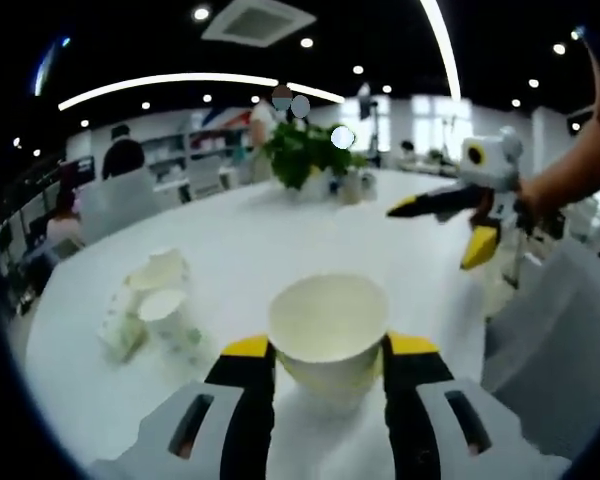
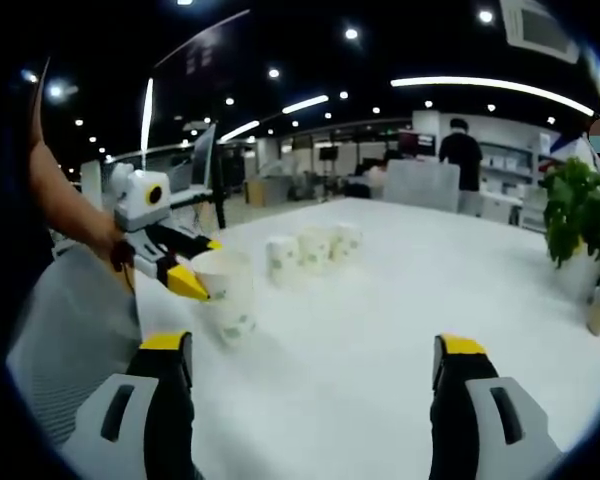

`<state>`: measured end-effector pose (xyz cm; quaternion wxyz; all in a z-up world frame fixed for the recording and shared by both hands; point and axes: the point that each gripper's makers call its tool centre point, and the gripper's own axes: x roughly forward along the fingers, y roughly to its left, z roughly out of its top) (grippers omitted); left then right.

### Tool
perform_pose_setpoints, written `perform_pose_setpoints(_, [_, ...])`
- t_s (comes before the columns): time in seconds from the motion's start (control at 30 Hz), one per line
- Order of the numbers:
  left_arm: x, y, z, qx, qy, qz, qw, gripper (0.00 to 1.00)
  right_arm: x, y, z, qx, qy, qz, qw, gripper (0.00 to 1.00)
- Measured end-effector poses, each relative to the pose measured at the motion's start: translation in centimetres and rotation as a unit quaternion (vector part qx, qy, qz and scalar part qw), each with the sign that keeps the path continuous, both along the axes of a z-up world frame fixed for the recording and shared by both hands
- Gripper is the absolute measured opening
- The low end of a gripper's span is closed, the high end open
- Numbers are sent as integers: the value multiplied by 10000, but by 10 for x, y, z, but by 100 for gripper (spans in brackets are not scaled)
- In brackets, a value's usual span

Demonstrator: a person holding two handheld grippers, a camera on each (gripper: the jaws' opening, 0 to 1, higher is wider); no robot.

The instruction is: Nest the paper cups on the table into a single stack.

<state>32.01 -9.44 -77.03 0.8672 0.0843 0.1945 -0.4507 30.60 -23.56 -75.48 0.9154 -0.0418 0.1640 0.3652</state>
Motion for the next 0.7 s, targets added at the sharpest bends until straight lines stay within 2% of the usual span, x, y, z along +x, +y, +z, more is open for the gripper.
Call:
perform_pose_setpoints(0.17, [0, 0, -3, 13, 101, 34, 9999, 61, 0, 1, 1, 6, -9, 6, 10000, 98])
perform_pose_setpoints(0.43, [0, 5, -4, 66, 135, 32, 9999, 73, 1, -1, 1, 19, -21, -14, 10000, 98])
perform_pose_setpoints(0.6, [3, 11, 5, -49, 96, 51, 9999, 84, 4, -1, 3, 17, -36, -17, 10000, 98])
perform_pose_setpoints(0.7, [5, 16, 11, -84, 44, 30, 10000, 86, 5, -2, 4, 11, -50, -8, 10000, 99])
